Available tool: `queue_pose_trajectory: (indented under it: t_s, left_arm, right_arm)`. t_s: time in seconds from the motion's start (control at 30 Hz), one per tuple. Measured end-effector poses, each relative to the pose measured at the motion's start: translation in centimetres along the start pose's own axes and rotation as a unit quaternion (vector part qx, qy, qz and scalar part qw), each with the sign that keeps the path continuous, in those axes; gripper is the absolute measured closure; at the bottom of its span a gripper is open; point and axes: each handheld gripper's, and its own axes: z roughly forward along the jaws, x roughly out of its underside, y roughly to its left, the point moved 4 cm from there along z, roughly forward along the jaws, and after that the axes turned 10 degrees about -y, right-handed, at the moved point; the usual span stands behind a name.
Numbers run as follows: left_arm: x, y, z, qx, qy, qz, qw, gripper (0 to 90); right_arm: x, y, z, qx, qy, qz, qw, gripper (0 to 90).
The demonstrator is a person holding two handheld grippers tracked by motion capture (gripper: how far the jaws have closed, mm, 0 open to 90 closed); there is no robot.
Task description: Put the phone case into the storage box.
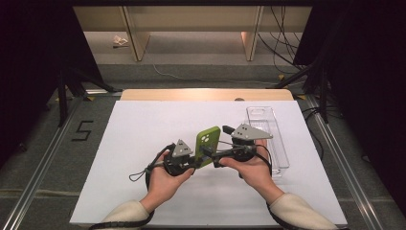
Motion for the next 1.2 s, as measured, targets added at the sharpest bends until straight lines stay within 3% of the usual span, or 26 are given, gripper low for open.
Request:
queue_pose_trajectory:
  t_s: [0.23,0.7,1.2]
  left_arm:
    - [0.0,-0.2,0.1,-0.001,-0.001,-0.003,1.0000,77.6]
    - [-0.2,-0.6,0.3,-0.006,-0.004,-0.008,0.9999,77.6]
    - [-0.1,-1.1,0.5,-0.002,-0.005,-0.009,0.9999,77.6]
  right_arm:
    - [0.2,0.3,0.4,0.000,0.004,0.001,1.0000,0.7]
    - [0.3,0.2,1.0,0.031,0.001,0.010,0.9995,2.7]
    - [0.6,0.0,1.4,0.046,0.000,0.020,0.9987,6.4]
